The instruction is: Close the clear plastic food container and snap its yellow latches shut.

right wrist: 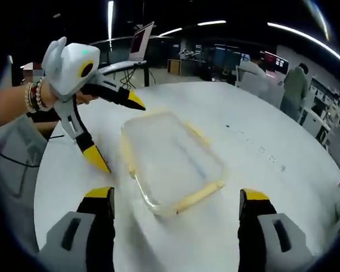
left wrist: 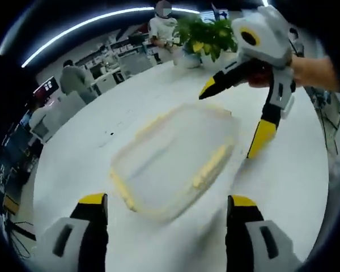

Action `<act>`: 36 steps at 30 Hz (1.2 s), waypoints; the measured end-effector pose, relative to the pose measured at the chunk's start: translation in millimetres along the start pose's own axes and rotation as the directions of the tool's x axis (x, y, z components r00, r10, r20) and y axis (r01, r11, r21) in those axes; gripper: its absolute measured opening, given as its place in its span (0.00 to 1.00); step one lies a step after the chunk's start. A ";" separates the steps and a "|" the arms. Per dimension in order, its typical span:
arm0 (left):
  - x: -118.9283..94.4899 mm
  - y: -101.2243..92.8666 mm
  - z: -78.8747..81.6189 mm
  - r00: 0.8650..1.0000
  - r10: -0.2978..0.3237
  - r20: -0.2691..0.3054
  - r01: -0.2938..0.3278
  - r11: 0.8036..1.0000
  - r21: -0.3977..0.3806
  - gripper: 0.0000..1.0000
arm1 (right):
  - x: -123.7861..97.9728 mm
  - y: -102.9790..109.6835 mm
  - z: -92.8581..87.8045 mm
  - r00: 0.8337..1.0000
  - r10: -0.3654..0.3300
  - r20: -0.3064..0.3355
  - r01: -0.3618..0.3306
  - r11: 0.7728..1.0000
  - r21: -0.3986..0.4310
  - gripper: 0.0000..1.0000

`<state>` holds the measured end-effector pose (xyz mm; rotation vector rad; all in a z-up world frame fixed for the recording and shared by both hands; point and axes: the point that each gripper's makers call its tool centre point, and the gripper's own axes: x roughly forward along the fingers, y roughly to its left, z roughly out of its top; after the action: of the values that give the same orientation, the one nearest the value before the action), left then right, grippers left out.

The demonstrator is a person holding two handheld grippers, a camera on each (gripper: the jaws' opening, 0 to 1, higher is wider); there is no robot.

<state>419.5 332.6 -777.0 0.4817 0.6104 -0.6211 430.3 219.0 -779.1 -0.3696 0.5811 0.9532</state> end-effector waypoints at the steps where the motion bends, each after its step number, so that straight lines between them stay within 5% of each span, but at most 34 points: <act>1: -3.7 -1.2 0.5 1.000 0.001 0.004 -0.001 1.000 0.001 0.82 | -5.3 2.1 0.8 1.000 -0.008 0.001 0.008 1.000 -0.006 0.88; 5: -23.7 -19.2 1.5 0.999 -0.042 0.026 0.044 0.997 -0.070 0.86 | -23.1 12.4 7.9 0.999 -0.032 0.040 0.033 0.999 -0.008 0.91; 8: -43.1 -30.9 18.6 0.987 -0.069 0.148 0.083 0.992 -0.090 0.89 | -40.1 25.3 22.7 0.990 -0.047 0.135 0.047 0.999 -0.001 0.91; 13: -77.3 -37.4 31.3 0.962 -0.055 0.267 0.084 0.992 -0.099 0.99 | -57.5 51.0 27.5 0.985 -0.048 0.167 0.047 0.999 0.011 0.99; 18: -112.1 -43.8 17.8 0.964 -0.065 0.259 0.096 0.989 -0.110 0.99 | -72.7 70.1 29.7 0.981 -0.087 0.173 0.079 0.996 0.050 1.00; 21: -137.5 -43.6 13.8 0.953 -0.059 0.297 0.087 0.993 -0.082 0.99 | -85.4 82.9 35.7 0.971 -0.113 0.211 0.101 0.993 0.066 1.00; 23: -154.6 -24.7 -0.1 0.963 0.033 0.268 -0.007 0.995 -0.099 0.99 | -95.4 94.8 35.1 0.966 -0.134 0.219 0.119 0.990 0.077 0.99; 26: -171.8 -21.2 -10.9 0.959 0.026 0.281 0.003 0.995 -0.103 0.99 | -106.2 105.2 33.1 0.958 -0.162 0.236 0.141 0.985 0.103 0.99; 30: -202.5 -13.5 -24.1 0.939 0.052 0.341 0.010 0.984 -0.177 0.99 | -121.7 120.0 25.7 0.947 -0.210 0.244 0.174 0.972 0.160 0.99; 35: -228.7 -6.0 -51.4 0.937 0.077 0.340 -0.013 0.982 -0.186 0.99 | -139.3 134.7 17.5 0.931 -0.269 0.247 0.220 0.953 0.209 0.98; 36: -236.0 -4.4 -52.8 0.918 0.082 0.389 -0.008 0.982 -0.188 0.99 | -143.7 139.0 16.4 0.926 -0.280 0.252 0.228 0.950 0.215 0.98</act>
<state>243.1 451.7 -662.2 0.1860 0.2655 -0.5906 253.9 208.4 -684.2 -0.1364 0.3464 0.6784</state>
